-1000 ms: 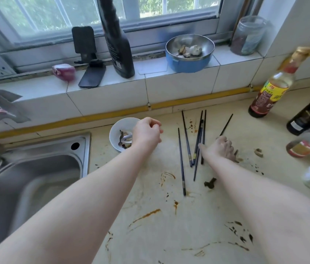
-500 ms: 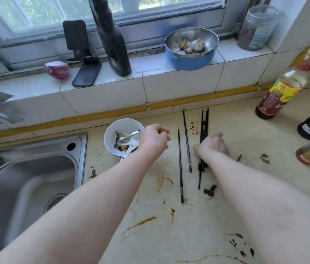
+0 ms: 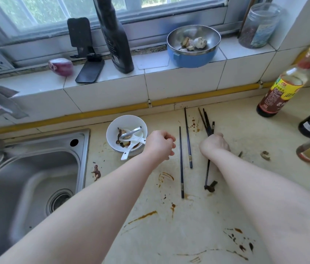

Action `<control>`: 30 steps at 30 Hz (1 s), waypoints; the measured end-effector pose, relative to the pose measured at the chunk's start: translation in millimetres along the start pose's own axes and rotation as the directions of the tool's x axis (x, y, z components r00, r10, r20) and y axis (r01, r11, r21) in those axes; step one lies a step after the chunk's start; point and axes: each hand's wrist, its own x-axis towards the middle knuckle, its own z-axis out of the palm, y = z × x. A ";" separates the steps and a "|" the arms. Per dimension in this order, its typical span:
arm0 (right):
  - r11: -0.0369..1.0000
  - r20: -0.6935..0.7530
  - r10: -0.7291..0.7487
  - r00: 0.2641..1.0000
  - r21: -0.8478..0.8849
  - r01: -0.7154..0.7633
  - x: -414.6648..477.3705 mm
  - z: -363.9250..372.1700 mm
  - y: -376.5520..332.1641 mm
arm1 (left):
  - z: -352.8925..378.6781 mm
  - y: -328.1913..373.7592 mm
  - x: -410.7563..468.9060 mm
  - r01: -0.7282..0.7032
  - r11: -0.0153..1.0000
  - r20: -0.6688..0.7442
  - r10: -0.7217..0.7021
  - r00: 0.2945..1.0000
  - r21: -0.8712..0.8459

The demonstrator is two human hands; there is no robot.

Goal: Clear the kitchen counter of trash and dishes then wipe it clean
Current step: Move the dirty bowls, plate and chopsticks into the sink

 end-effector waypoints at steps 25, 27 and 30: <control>0.717 0.276 -0.061 0.959 0.680 -0.150 1.1 -21.9 38.3 | 69.5 7.5 40.4 0.061 0.945 -0.085 -0.035 0.996 0.322; 0.717 0.276 -0.083 0.958 0.683 -0.135 0.9 -23.5 43.5 | 77.7 7.8 41.6 0.051 0.920 -0.087 -0.019 0.996 0.389; 0.732 0.318 -0.112 0.941 0.667 -0.138 5.8 -23.4 50.8 | 79.9 12.5 41.6 0.072 0.907 -0.073 -0.046 0.996 0.414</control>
